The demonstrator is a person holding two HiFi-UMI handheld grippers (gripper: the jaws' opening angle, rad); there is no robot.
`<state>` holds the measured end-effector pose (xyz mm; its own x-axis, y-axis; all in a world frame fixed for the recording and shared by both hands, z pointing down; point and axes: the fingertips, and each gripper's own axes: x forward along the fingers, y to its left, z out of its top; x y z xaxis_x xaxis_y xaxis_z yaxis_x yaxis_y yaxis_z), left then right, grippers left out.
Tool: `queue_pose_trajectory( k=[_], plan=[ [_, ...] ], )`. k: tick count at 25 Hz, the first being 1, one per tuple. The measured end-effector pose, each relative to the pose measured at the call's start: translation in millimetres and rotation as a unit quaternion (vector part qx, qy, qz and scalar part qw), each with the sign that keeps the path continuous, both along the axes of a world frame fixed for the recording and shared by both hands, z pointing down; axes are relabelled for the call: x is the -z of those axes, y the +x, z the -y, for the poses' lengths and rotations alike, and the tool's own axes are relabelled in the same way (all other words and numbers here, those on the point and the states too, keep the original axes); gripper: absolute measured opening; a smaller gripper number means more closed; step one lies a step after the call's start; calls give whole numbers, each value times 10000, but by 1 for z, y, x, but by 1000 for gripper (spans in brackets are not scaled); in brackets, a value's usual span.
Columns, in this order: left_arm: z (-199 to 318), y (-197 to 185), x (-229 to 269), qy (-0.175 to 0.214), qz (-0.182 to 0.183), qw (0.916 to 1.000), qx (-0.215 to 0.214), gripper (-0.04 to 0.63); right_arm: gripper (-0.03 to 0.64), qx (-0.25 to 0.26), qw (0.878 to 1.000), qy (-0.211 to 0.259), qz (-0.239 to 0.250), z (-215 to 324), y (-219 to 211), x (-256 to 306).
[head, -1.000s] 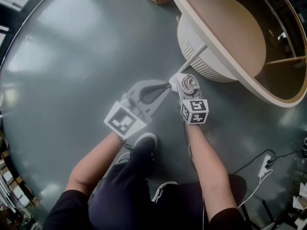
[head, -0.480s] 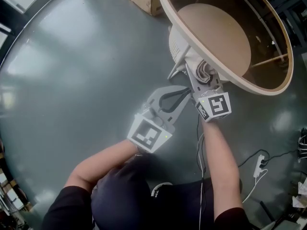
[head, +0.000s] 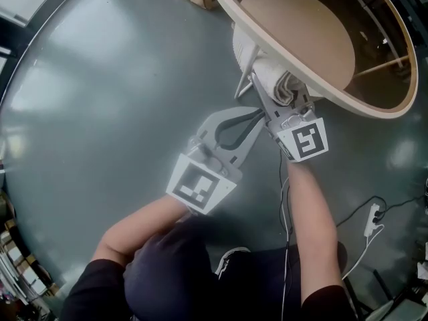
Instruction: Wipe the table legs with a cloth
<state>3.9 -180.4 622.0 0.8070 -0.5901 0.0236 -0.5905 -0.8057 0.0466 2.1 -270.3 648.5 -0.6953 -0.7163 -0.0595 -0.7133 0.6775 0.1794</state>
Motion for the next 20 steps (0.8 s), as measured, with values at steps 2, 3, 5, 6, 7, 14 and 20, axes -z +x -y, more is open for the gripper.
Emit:
queue_pose_trajectory(
  k=[2, 3, 5, 6, 7, 14, 20],
  plan=[
    [6, -7, -11, -131, 58, 9998, 105, 9, 86, -42, 9998, -202, -54, 2, 1, -24],
    [8, -10, -16, -125, 123, 9997, 142, 9, 87, -59, 9995, -311, -83, 2, 1, -37],
    [11, -16, -25, -116, 251, 9995, 180, 9, 87, -101, 9983, -558, -115, 3, 1, -65],
    [12, -19, -31, -156, 298, 9993, 187, 9, 87, -133, 9975, -688, -108, 3, 1, -78],
    [13, -21, -37, -232, 326, 9990, 198, 9, 86, -169, 9965, -817, -92, 3, 2, -92],
    [22, -40, -76, -769, 490, 9954, 309, 9, 86, -432, 9864, -1582, -63, 5, 4, -178],
    [25, -46, -87, -881, 557, 9937, 413, 9, 87, -784, 9720, -2208, -183, 3, 7, -235]
  ],
)
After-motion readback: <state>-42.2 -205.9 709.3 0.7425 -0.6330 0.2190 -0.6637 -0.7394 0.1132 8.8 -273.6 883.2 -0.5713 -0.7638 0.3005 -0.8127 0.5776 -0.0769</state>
